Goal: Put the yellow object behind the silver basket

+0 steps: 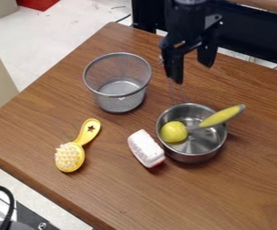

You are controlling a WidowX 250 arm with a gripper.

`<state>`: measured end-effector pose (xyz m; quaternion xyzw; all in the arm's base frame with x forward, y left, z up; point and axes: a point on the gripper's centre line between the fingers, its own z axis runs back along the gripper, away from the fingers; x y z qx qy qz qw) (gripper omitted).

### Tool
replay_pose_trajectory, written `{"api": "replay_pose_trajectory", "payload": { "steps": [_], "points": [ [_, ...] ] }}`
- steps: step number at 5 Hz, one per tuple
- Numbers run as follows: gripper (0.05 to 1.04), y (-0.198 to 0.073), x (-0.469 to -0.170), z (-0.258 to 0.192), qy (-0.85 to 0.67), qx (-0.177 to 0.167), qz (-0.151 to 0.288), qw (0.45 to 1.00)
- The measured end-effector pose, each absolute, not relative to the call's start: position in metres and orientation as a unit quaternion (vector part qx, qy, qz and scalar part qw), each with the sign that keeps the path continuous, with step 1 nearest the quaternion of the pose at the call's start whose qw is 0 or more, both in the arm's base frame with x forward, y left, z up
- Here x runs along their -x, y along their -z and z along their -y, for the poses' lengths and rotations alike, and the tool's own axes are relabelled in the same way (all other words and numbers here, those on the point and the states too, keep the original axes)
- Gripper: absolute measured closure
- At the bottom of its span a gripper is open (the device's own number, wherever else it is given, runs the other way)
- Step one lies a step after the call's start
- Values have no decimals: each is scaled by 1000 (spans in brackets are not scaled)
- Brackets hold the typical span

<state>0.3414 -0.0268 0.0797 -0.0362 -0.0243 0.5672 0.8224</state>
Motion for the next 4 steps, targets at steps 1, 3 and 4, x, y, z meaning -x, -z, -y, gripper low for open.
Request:
{"api": "replay_pose_trajectory", "payload": {
  "steps": [1,3,4],
  "points": [
    [85,-73,-333,31,-573,41,21,818],
    [85,-81,-331,58,-635,55,16,771],
    [85,-79,-326,74,-698,60,2,713]
  ]
}}
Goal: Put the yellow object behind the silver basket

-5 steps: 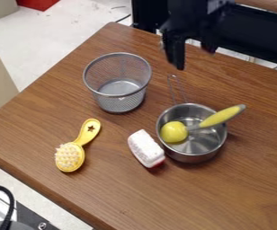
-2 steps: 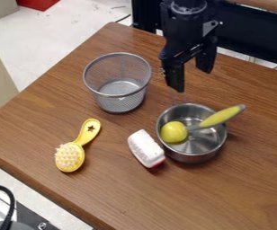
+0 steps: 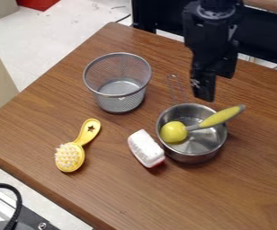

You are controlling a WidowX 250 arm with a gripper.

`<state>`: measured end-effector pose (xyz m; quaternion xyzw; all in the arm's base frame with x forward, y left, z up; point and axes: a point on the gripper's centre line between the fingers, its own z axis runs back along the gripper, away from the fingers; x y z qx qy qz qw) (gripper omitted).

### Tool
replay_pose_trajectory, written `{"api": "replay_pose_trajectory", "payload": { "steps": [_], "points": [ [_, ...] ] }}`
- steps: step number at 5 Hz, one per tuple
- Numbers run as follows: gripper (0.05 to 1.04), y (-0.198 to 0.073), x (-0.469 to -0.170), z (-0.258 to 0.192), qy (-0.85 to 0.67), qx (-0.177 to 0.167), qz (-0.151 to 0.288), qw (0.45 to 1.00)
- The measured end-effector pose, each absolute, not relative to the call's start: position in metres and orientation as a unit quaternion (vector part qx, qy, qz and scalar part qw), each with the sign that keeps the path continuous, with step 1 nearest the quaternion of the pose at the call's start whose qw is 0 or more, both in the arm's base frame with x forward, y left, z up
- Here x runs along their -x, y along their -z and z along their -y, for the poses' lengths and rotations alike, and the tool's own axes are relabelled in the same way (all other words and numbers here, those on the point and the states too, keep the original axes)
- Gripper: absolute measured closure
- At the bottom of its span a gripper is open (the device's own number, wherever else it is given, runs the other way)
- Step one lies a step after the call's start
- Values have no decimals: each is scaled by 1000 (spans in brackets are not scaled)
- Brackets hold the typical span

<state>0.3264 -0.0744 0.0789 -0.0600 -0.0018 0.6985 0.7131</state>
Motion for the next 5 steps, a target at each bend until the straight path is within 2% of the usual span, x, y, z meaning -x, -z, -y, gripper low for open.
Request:
{"api": "replay_pose_trajectory", "payload": {
  "steps": [2,3,5],
  "points": [
    [85,-66,-316,94,-778,63,-5,625],
    [85,-62,-320,98,-793,85,6,603],
    [85,-57,-323,107,-800,91,24,592]
  ]
}}
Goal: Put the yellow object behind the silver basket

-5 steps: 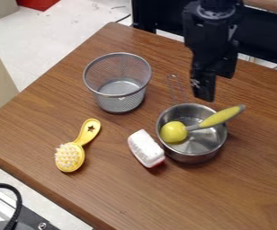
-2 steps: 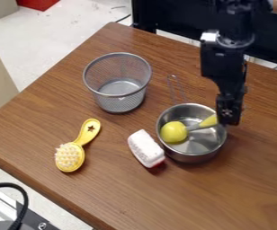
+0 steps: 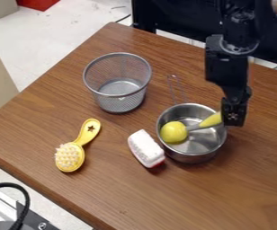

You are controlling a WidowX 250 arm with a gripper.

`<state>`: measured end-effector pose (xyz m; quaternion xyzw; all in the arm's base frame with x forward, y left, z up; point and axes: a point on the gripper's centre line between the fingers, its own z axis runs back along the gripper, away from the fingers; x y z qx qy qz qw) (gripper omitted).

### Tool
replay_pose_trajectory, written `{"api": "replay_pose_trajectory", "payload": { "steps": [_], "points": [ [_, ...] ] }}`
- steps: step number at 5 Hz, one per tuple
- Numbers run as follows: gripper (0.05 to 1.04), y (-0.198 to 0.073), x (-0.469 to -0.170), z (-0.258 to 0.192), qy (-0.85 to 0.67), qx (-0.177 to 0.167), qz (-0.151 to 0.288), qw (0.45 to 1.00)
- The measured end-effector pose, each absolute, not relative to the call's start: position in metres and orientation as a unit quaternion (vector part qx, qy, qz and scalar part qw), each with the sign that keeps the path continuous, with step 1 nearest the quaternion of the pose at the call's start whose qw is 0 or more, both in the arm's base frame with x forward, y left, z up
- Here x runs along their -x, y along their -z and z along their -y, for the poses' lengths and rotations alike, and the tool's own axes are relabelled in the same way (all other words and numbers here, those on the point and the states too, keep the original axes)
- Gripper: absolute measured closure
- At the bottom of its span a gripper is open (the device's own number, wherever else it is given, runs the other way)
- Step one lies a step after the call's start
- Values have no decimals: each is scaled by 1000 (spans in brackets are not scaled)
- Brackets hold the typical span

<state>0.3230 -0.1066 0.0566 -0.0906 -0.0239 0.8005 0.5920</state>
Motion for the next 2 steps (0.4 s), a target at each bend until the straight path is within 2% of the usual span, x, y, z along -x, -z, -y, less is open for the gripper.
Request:
{"api": "replay_pose_trajectory", "payload": {
  "steps": [1,2],
  "points": [
    [85,-43,-316,107,-799,57,15,599],
    [130,-41,-317,109,-793,58,22,606]
  ]
}}
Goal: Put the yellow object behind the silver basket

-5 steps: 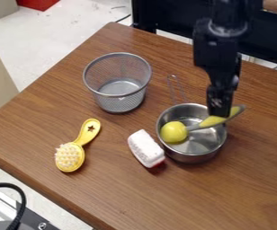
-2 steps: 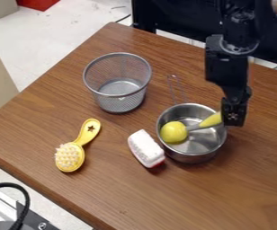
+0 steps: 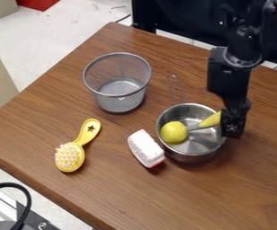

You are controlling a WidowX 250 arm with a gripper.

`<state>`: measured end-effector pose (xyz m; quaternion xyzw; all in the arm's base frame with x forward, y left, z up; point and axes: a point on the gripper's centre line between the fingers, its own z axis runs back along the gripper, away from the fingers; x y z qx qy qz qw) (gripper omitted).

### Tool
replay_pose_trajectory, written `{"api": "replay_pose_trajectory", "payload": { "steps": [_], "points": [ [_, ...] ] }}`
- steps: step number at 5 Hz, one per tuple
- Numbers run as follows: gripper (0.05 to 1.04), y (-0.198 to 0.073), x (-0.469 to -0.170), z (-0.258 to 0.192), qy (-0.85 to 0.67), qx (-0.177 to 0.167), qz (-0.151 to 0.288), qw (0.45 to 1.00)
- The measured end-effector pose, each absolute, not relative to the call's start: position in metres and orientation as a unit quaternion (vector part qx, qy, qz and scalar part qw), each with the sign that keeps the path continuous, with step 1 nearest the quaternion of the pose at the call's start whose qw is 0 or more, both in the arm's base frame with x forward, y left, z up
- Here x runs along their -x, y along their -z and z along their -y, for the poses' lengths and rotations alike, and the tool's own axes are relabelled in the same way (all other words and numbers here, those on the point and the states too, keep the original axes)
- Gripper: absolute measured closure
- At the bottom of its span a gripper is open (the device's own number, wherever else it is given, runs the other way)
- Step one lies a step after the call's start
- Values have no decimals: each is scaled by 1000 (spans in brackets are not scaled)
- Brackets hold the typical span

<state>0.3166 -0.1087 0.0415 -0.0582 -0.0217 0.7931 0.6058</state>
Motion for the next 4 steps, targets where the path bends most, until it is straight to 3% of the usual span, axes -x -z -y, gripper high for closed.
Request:
{"api": "replay_pose_trajectory", "payload": {
  "steps": [2,3,4],
  "points": [
    [698,-36,-320,107,-798,55,24,599],
    [842,-36,-321,104,-792,54,21,607],
    [844,-36,-321,99,-794,49,20,606]
  ]
}}
